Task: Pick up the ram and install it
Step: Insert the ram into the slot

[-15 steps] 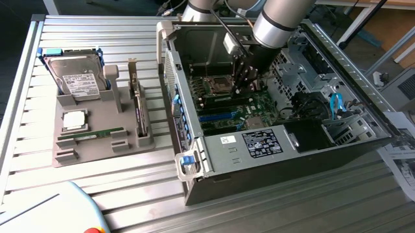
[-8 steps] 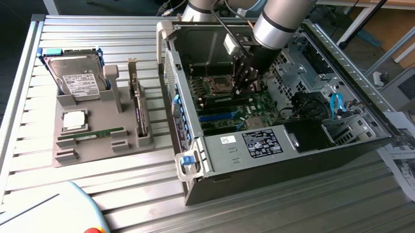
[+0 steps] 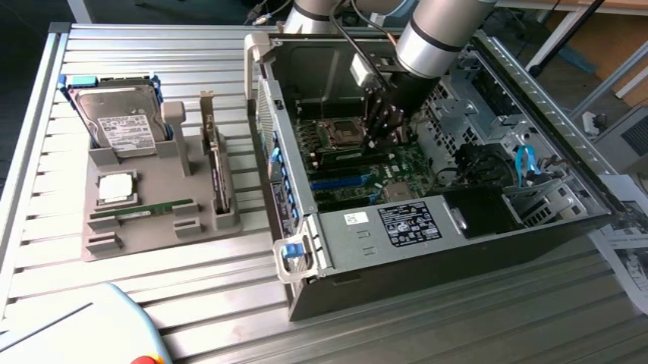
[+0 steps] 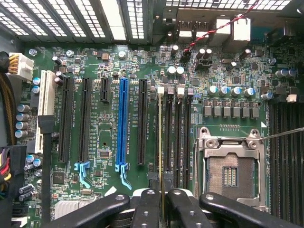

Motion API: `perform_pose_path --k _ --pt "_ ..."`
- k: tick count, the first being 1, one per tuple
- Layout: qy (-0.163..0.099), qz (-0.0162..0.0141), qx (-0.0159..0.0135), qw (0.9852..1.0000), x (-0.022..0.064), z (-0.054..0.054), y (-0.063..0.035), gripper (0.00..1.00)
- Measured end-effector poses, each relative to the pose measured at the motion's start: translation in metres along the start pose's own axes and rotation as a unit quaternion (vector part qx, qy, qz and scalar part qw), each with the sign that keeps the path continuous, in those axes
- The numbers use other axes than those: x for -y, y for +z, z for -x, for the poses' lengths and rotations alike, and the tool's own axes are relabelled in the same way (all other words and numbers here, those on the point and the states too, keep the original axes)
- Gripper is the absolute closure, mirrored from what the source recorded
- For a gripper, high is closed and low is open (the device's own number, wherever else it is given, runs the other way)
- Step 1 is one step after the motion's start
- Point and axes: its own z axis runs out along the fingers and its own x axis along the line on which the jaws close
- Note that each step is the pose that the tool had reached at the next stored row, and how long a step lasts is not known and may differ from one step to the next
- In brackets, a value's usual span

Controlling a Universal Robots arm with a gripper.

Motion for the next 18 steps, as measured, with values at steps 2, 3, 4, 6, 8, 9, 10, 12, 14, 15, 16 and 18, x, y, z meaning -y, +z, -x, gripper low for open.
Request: perform_pose_path --k 2,3,4,6,8,9,10,12,14,15,16,18 --pt "0.0 0.0 -0.0001 1.0 -0.0003 0.0 0.0 0.87" --pt "0.0 0.0 -0.0001 1.0 -0.0006 0.0 0.0001 0.87" --pt "0.0 0.0 0.0 1.0 -0.0008 0.0001 0.0001 0.87" --pt "0.0 0.0 0.0 1.0 -0.0008 0.0001 0.0002 0.87" --pt "0.0 0.0 -0.0001 1.0 -0.001 0.0001 0.0002 0.87" --pt "0.0 0.0 -0.0001 1.0 -0.0015 0.0001 0.0004 0.87" --pt "0.0 0.0 -0.0001 1.0 -0.0015 0.0001 0.0006 0.87" --pt "0.0 0.0 0.0 1.0 -0.0014 0.0001 0.0013 0.87" --pt "0.0 0.0001 0.0 1.0 -0.0013 0.0001 0.0022 0.87" --pt "0.0 0.0002 0.0 1.0 -0.0012 0.0001 0.0027 0.87" --pt "0.0 0.0003 0.0 1.0 -0.0011 0.0001 0.0035 0.87" --pt "0.0 0.0003 -0.0001 1.0 -0.0011 0.0 0.0039 0.87"
